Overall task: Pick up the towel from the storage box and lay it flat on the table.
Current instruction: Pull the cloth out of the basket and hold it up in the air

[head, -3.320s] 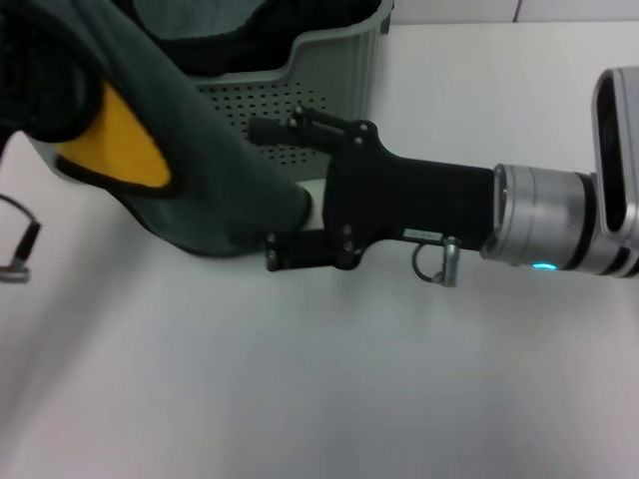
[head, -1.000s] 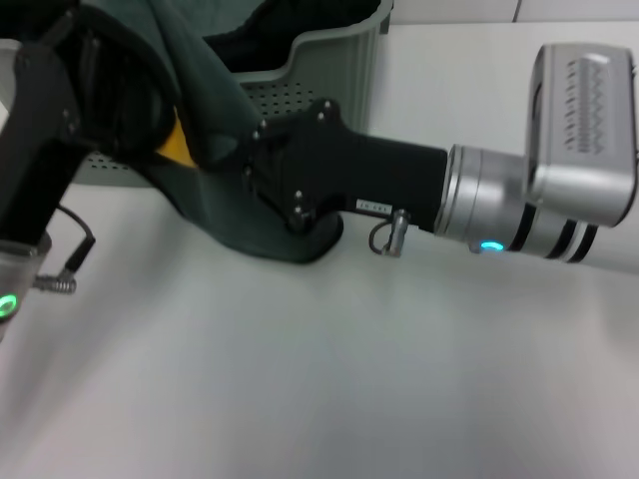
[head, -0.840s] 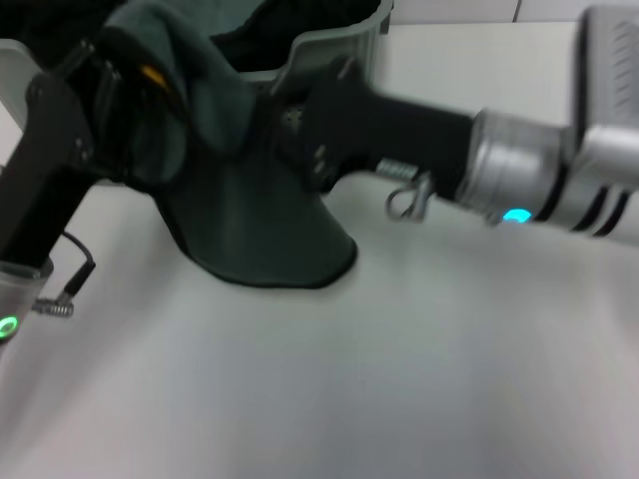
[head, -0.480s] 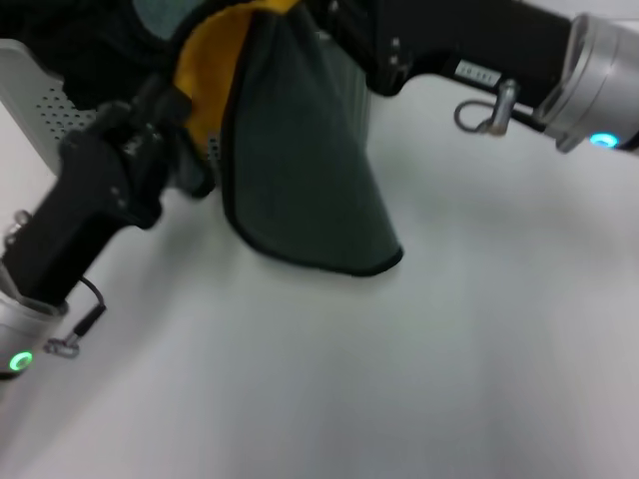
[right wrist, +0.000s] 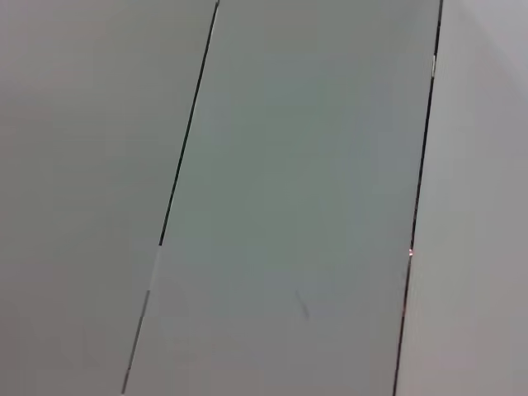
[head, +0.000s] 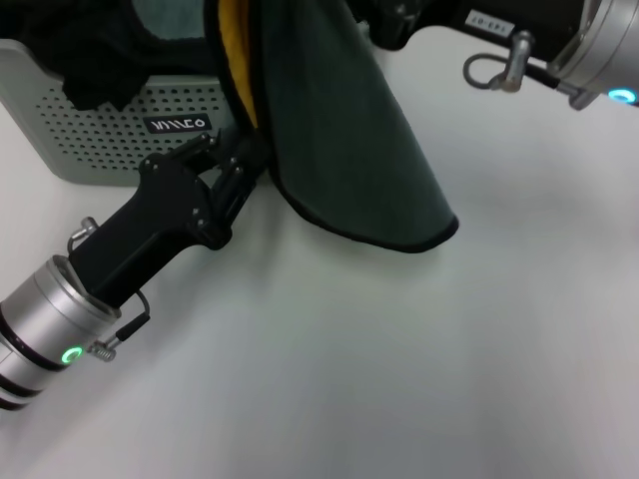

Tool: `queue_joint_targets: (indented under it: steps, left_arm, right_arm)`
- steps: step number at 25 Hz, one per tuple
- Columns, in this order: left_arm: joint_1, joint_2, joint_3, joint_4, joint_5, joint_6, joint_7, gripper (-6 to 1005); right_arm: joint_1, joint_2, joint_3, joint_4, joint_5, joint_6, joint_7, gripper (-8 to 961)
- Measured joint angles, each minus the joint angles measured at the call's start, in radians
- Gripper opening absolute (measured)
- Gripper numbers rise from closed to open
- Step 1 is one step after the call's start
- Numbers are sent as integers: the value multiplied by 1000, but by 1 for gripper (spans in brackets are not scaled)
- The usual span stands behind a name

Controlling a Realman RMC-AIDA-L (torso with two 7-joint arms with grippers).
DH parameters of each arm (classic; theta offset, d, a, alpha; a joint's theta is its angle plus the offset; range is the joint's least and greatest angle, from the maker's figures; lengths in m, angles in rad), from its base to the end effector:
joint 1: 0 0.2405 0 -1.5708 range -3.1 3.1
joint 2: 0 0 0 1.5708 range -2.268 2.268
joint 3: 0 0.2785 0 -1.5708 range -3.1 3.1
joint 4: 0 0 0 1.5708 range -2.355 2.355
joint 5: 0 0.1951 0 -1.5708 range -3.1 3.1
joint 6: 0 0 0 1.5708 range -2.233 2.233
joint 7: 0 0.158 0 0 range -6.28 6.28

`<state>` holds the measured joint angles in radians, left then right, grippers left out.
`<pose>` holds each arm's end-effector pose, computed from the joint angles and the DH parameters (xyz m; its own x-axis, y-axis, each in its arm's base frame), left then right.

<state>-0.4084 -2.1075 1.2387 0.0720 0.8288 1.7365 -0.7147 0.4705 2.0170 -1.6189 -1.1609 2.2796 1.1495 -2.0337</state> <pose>-0.2548 0.2718 -0.0447 0.3788 0.0008 0.9255 0.5695 -0.7884 -0.2325 0.0684 0.3377 0.0022 0.5321 0.3091 -0.7883 -0.0214 -0.9258 -0.3774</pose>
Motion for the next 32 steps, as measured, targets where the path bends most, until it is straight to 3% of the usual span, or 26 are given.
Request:
queue_joint_targets:
  steps: [14,24,32]
  left_arm:
    - [-8,0,-8,4,-33,-126,19,175]
    - [-9,0,-6,9,-47,-125,27,173]
    - [5,1,-7,3,-106,-124,28,172]
  right_arm:
    - [-2,-1,40,-35,-28,7,37,12]
    - [0,-4,49,-43,-54,15,82,11]
    - [2,-3,139,-39,-116,106,192,11]
